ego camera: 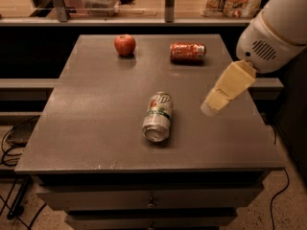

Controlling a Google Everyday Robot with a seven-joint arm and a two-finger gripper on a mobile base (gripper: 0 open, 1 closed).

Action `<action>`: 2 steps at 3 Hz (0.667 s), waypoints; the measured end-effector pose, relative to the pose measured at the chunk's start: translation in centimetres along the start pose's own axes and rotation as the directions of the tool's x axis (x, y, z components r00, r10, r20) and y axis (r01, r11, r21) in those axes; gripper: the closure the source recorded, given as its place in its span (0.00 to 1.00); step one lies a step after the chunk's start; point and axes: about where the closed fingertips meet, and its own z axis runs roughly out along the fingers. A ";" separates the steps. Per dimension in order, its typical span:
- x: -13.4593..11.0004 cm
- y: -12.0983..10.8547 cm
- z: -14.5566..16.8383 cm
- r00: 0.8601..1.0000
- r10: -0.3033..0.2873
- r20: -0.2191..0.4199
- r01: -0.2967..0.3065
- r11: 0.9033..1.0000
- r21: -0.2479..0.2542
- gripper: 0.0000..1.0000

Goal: Place 7up can upright

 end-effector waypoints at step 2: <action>-7.6 3.7 4.8 0.999 0.043 0.012 -0.041 0.988 -0.150 0.00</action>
Offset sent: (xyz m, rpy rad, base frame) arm 0.0381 0.1304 -0.0252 0.1538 0.1712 0.0150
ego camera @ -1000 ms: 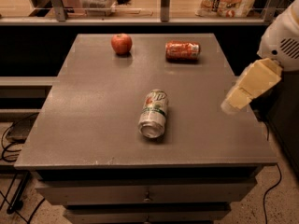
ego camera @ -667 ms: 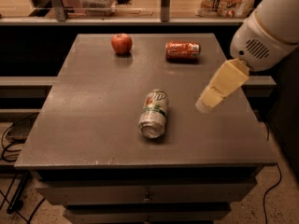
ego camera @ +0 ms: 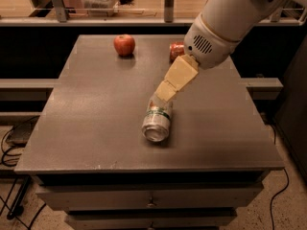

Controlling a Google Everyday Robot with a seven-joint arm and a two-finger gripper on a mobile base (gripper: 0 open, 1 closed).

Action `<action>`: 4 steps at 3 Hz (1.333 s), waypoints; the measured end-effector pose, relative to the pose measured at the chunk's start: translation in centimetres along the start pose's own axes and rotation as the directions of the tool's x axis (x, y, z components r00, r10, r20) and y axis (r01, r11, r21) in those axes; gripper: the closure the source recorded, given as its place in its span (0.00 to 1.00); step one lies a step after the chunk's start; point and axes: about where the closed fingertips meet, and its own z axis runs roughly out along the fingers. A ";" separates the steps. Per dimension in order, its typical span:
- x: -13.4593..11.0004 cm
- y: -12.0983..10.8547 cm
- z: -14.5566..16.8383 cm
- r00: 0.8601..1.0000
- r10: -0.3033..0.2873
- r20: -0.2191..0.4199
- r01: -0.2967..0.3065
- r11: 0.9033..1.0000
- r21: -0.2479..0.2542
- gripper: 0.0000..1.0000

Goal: Place 7up can upright

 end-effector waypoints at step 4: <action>-1.9 0.8 5.4 0.986 0.122 -0.112 -0.121 0.993 0.016 0.00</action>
Offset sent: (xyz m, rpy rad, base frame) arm 0.0032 0.0189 -0.0205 -0.0720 0.0434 -0.0597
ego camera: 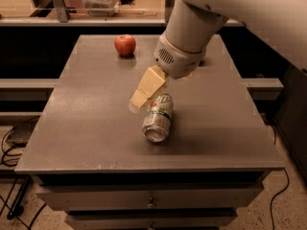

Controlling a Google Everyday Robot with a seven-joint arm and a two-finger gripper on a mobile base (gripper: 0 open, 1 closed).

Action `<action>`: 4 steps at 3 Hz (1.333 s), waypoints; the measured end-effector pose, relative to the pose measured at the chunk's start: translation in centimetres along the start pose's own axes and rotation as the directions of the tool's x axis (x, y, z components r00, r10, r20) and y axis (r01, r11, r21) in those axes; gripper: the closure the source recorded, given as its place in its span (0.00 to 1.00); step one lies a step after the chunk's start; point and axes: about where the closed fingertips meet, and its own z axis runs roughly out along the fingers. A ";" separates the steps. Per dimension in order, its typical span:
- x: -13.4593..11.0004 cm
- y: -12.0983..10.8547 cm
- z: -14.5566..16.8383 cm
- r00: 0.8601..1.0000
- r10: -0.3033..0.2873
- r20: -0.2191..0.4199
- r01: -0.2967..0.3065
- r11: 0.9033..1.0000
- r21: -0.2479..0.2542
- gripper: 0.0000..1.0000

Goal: Place 7up can upright

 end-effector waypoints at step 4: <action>0.0 0.3 7.0 0.974 0.154 -0.167 -0.162 0.986 -0.032 0.39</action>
Offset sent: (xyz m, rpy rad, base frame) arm 0.0076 0.0239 -0.0797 -0.0851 0.2257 -0.1457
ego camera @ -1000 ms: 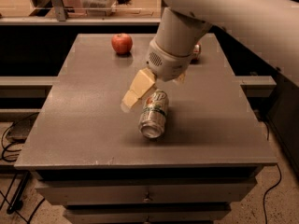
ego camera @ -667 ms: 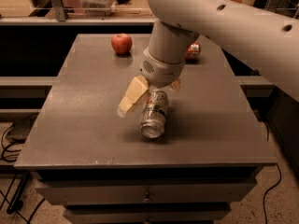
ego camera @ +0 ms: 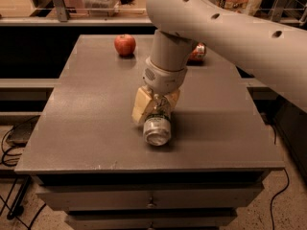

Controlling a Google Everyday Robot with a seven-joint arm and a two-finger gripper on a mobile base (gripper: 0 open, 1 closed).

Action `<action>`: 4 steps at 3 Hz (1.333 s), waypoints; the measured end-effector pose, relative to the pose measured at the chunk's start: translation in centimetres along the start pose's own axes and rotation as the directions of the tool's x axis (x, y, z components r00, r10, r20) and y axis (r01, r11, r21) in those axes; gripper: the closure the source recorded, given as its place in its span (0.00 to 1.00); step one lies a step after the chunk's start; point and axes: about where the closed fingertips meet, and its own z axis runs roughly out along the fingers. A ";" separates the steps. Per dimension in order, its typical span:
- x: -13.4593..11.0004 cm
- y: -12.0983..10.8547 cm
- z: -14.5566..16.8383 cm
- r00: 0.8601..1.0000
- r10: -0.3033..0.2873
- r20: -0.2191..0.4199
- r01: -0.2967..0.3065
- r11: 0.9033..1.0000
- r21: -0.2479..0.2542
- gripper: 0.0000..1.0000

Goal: Place 7up can upright

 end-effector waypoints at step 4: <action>-0.8 3.8 -9.5 0.843 -0.297 0.448 0.318 0.948 0.031 1.00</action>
Offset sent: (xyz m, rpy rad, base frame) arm -0.0061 0.0078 0.0893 0.1356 -0.2445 0.1971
